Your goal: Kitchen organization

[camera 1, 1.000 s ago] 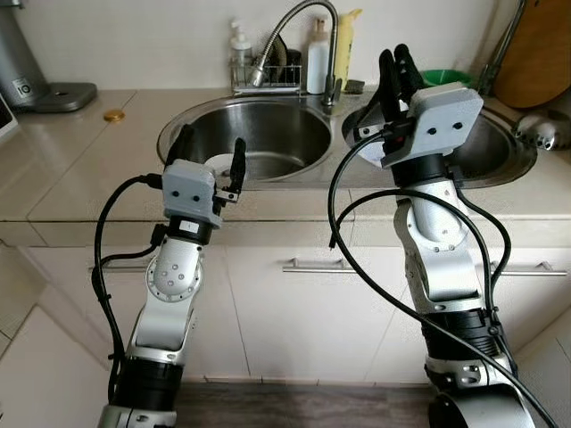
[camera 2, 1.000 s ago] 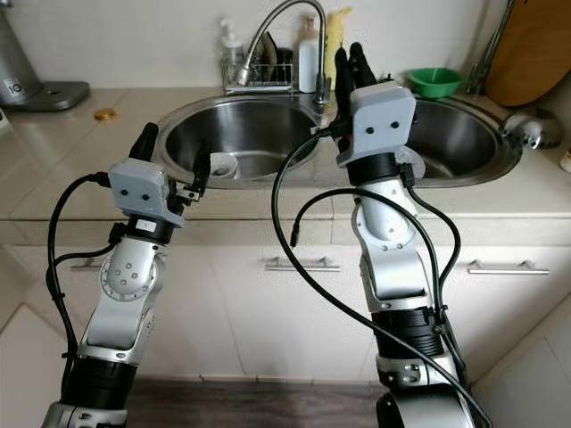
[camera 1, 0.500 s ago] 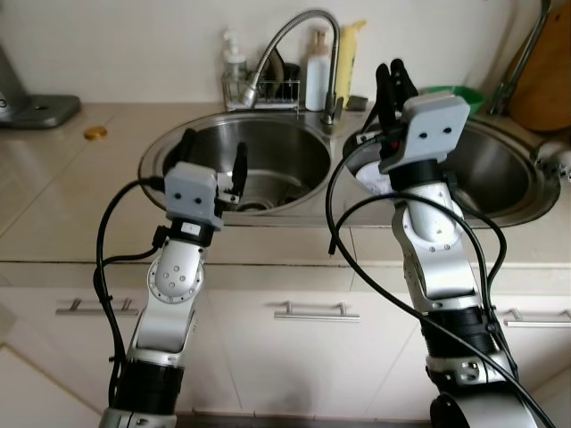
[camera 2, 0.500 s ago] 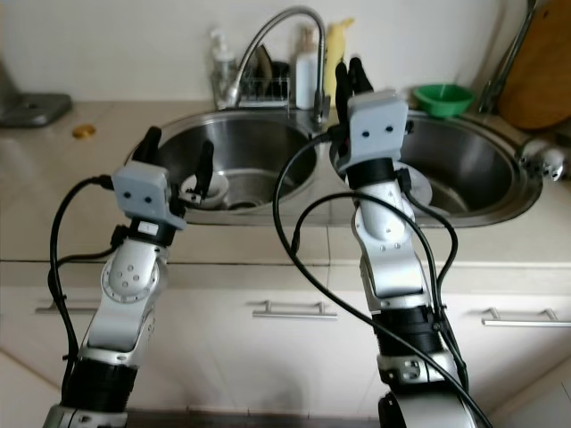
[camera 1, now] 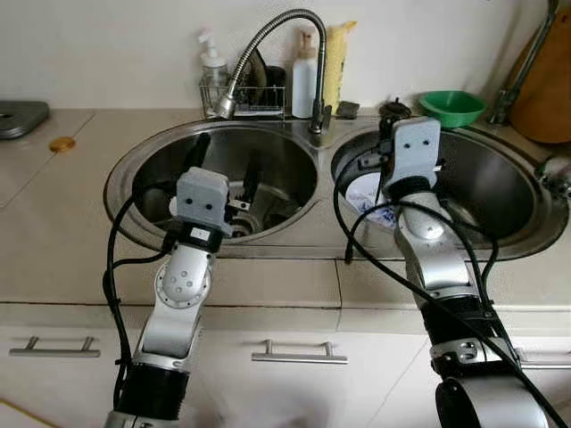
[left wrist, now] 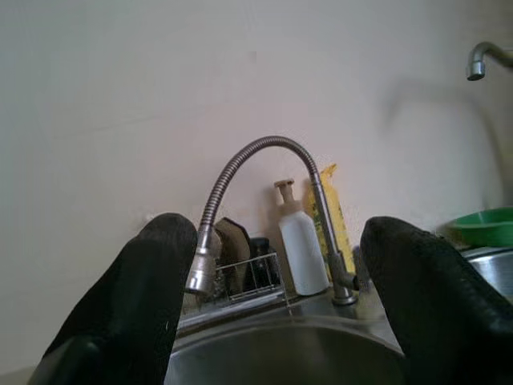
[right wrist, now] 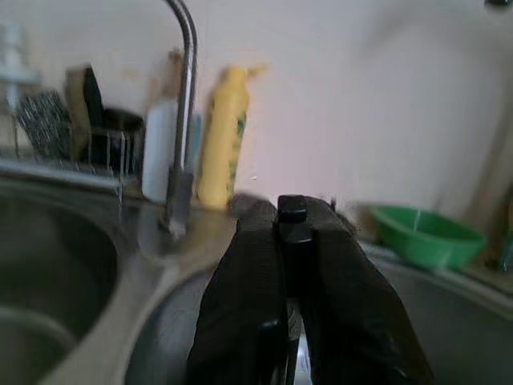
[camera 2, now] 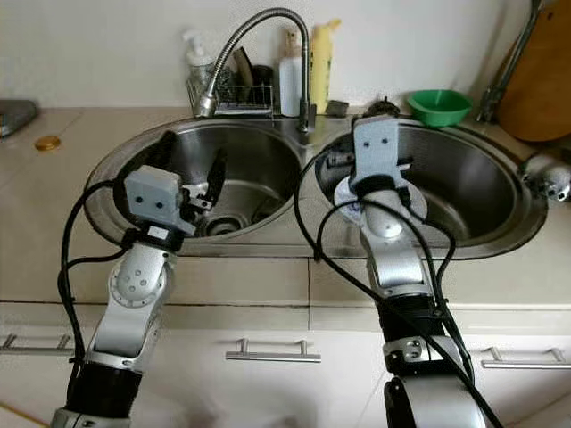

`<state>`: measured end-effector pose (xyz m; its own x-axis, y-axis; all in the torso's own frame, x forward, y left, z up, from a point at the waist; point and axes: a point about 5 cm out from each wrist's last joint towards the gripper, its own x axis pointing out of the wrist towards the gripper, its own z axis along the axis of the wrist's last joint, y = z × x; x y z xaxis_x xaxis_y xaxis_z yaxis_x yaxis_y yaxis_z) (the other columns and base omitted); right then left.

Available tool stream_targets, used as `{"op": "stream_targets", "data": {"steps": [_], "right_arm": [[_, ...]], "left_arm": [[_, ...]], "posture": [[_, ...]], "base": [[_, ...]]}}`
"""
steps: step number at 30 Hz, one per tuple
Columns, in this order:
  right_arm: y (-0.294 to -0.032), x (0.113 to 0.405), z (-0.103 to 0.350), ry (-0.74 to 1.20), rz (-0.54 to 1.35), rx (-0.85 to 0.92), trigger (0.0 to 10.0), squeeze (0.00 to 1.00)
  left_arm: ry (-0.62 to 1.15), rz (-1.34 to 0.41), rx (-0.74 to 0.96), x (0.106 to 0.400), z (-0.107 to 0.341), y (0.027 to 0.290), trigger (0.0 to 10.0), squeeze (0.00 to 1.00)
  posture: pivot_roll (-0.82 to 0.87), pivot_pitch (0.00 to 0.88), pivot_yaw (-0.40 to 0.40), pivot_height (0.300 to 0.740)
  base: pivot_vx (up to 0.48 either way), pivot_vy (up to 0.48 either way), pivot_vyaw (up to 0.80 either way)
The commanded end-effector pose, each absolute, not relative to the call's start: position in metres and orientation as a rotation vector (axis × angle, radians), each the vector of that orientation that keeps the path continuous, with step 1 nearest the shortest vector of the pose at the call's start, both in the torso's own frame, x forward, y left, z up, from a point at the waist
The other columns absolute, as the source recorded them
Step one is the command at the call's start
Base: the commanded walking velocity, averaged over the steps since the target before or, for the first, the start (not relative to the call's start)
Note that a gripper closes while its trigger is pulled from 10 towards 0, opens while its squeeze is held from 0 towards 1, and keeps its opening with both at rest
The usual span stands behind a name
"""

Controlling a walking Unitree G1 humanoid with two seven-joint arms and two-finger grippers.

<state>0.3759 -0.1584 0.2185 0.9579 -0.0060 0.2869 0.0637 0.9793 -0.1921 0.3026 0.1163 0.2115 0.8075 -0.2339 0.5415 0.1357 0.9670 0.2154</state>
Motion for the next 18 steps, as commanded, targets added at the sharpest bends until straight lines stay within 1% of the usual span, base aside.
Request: {"op": "stream_targets", "data": {"steps": [1,2,3,4,7,8,10,11,13,18], "right_arm": [[-0.160,0.379,0.218,-0.264,-0.038,-0.187,10.0,0.00],[-0.161,0.382,0.209,-0.205,-0.023,-0.207,10.0,0.00],[-0.161,0.382,0.209,-0.205,-0.023,-0.207,10.0,0.00],[-0.160,0.383,0.198,-0.148,0.002,-0.243,10.0,0.00],[-0.157,0.382,0.190,-0.116,0.046,-0.288,10.0,0.00],[-0.151,0.381,0.184,-0.092,0.089,-0.302,10.0,0.00],[-0.149,0.381,0.182,-0.082,0.107,-0.292,10.0,0.00],[-0.144,0.379,0.181,-0.091,0.141,-0.249,10.0,1.00],[-0.141,0.377,0.182,-0.105,0.166,-0.211,10.0,1.00],[-0.142,0.377,0.183,-0.114,0.166,-0.198,10.0,1.00]], "left_arm": [[-0.608,-0.204,0.177,0.302,0.214,0.116,10.0,0.00],[-0.606,-0.205,0.178,0.302,0.213,0.117,10.0,0.00],[-0.606,-0.205,0.178,0.302,0.213,0.117,10.0,0.00],[-0.601,-0.207,0.180,0.302,0.212,0.117,10.0,0.00],[-0.596,-0.209,0.181,0.302,0.210,0.116,10.0,0.00],[-0.593,-0.207,0.180,0.302,0.210,0.116,10.0,0.00],[-0.592,-0.207,0.180,0.302,0.209,0.116,10.0,0.00],[-0.587,-0.209,0.180,0.302,0.208,0.116,10.0,0.00],[-0.584,-0.211,0.180,0.302,0.207,0.115,10.0,0.00],[-0.579,-0.215,0.180,0.303,0.207,0.115,10.0,0.00]], "posture": [[0.07,0.000,0.022,0.740],[0.07,0.000,0.022,0.740],[0.07,0.000,0.022,0.740],[0.07,0.000,0.022,0.740],[0.07,0.000,0.020,0.740],[0.07,0.000,0.020,0.740],[0.07,0.000,0.020,0.740],[0.07,0.000,0.020,0.740],[0.07,0.000,0.021,0.740],[0.07,0.000,0.022,0.740]], "base": [[0.000,0.000,0.00],[0.000,0.000,0.00],[0.000,0.000,0.00],[0.000,0.000,0.00],[0.000,0.000,0.00],[0.000,0.000,0.00],[0.000,0.000,0.00],[0.000,0.000,0.00],[0.000,0.000,0.00],[0.000,0.000,0.00]]}}
